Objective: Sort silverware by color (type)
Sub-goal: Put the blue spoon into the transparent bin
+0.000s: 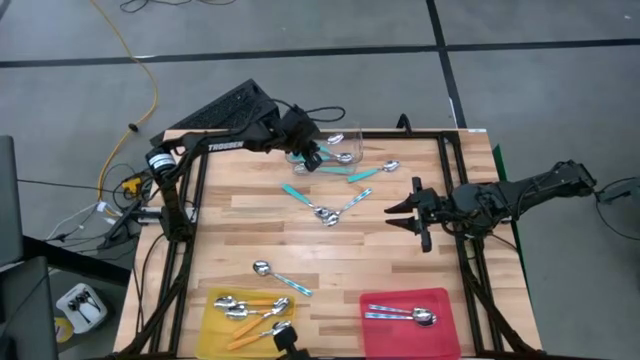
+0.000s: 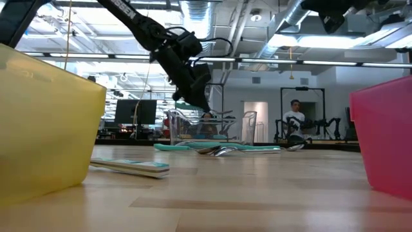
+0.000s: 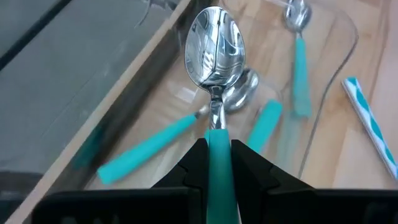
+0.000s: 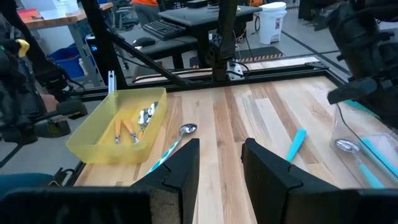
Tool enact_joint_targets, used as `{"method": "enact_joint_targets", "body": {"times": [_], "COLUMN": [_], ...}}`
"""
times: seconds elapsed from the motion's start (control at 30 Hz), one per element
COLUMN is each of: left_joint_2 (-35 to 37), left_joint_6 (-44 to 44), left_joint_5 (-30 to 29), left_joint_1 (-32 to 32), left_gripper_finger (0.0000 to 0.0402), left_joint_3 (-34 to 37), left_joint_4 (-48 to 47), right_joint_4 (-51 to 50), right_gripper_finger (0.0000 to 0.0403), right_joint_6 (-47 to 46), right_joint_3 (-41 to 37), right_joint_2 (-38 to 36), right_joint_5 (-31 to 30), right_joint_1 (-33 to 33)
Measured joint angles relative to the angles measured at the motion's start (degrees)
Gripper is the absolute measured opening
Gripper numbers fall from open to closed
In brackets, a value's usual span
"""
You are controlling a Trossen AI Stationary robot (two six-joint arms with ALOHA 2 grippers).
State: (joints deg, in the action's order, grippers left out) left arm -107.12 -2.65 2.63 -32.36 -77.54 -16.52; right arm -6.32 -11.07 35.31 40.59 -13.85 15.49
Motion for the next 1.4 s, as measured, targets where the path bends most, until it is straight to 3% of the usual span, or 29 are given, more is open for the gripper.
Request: {"method": "enact_joint_targets", "body": {"times": [0.57,1.2,1.4], "left_joint_2": [-1.71,-1.26,-1.12], "left_joint_6": [0.5,-0.79,-1.06], "left_joint_5": [-0.34,-1.55,-1.59], "left_joint_1": [-0.28,0.77,2.53], "left_gripper_finger": [0.0033,0.0137,0.0137], "left_joint_3": [-1.56,-2.03,-10.61], "left_joint_4": [-0.59,-0.4,-8.98], "right_joint_4": [-0.13,-0.14,-0.14], "right_gripper_finger": [0.0143,0.0143,0.0143], "right_joint_6": [0.44,0.57,0.55], "right_joint_3": [0.0,0.0,0.0], "right_joint_2": [0.01,0.01,0.01], "right_joint_5": [0.22,0.26,0.28], "right_joint_1": [-0.63,-0.59,-0.59]}}
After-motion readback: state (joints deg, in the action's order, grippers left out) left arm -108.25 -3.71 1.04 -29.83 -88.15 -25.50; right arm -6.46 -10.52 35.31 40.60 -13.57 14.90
